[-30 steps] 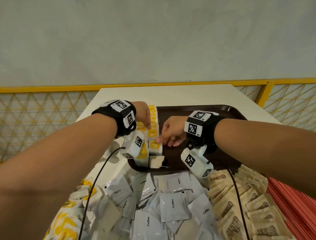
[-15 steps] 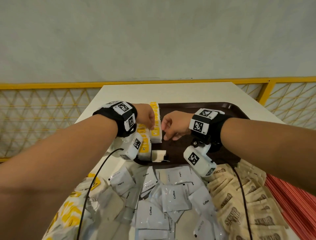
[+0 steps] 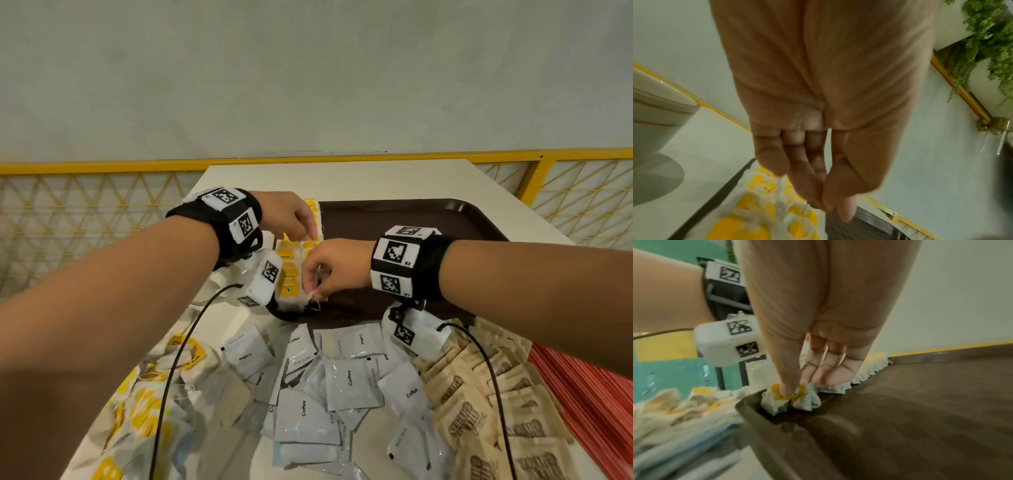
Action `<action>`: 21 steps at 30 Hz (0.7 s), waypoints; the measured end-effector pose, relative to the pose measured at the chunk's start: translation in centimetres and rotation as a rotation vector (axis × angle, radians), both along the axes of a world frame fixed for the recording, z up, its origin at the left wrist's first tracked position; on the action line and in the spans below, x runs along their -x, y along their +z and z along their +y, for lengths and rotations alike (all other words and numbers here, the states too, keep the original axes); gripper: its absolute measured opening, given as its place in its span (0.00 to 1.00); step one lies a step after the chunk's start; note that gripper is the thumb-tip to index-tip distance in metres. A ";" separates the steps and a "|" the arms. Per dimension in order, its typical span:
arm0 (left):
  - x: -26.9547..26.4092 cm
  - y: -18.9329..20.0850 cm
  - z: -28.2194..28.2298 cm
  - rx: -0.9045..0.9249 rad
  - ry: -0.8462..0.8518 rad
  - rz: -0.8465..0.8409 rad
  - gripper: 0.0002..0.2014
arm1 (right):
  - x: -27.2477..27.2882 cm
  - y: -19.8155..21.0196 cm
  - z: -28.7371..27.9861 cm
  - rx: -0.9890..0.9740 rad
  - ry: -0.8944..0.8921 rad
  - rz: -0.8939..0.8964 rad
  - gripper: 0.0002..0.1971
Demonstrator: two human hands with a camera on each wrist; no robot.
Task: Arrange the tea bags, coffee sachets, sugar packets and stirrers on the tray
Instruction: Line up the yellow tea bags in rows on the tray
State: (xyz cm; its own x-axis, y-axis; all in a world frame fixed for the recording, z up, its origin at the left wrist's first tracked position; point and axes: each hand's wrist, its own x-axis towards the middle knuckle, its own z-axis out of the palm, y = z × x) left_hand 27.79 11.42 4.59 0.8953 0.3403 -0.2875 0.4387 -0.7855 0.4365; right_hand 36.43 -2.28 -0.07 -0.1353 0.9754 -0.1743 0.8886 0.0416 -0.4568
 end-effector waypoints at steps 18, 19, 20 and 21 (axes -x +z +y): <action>-0.7 -1.3 -0.8 -0.205 0.024 0.189 0.06 | -2.3 0.9 -0.6 0.064 -0.630 0.538 0.09; -0.7 -1.3 -0.8 -0.209 0.024 0.173 0.05 | -2.4 1.0 -0.7 0.077 -0.608 0.518 0.08; -0.7 -1.3 -0.8 -0.204 0.023 0.161 0.05 | -2.4 1.2 -0.8 0.098 -0.573 0.496 0.08; -0.7 -1.3 -0.8 -0.194 0.021 0.156 0.06 | -2.3 1.3 -1.0 0.124 -0.529 0.464 0.07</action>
